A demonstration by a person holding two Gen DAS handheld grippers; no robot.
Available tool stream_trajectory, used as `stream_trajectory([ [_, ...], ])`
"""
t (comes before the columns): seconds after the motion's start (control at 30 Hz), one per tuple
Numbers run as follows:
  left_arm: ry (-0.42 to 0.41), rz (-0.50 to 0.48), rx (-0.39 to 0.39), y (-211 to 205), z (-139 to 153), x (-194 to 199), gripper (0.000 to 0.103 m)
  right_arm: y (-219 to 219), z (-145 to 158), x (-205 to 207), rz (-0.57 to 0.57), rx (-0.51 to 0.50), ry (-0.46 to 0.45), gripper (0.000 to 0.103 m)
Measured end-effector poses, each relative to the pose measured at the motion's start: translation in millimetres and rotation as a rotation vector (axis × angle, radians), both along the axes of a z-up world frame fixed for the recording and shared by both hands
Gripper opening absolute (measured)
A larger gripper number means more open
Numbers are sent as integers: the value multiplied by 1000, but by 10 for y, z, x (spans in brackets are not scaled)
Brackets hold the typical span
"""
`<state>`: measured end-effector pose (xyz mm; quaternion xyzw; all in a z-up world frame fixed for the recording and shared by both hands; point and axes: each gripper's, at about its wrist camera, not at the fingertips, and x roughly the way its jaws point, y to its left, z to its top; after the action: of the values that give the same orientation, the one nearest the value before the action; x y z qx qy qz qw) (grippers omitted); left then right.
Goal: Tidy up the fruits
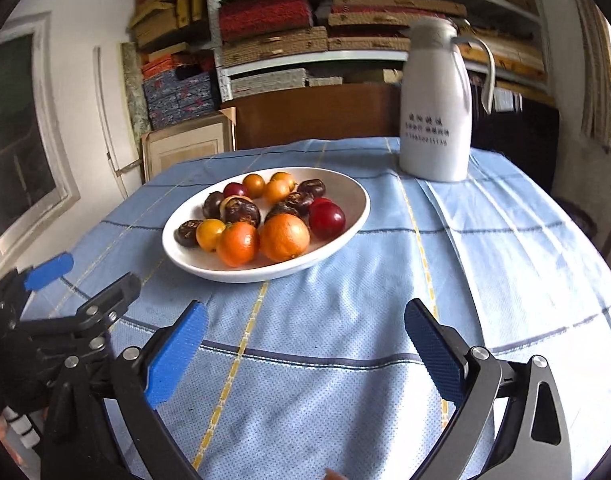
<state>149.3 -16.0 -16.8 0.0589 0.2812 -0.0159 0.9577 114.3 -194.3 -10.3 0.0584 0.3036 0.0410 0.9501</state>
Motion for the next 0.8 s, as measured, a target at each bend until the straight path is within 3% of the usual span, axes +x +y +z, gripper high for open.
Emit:
stream_trajectory([
  [0.1, -18, -18, -7, -5, 19, -40, 98, -36, -26, 20, -22, 15, 11, 99],
  [0.3, 30, 71, 45, 14, 24, 57, 98, 108, -23, 117, -19, -51, 16, 99],
  [0.4, 29, 40, -4, 70, 56, 37, 98, 123, 48, 25, 4, -47, -35, 99],
  [0.57, 9, 64, -58, 261, 113, 23, 98, 286, 162, -168, 60, -130, -146, 99],
  [0.67, 27, 46, -111, 317, 105, 38, 98, 289, 152, -141, 81, -122, -117, 99],
  [0.8, 16, -6, -88, 198, 102, -3, 98, 130, 102, -20, 86, 2, -23, 99],
])
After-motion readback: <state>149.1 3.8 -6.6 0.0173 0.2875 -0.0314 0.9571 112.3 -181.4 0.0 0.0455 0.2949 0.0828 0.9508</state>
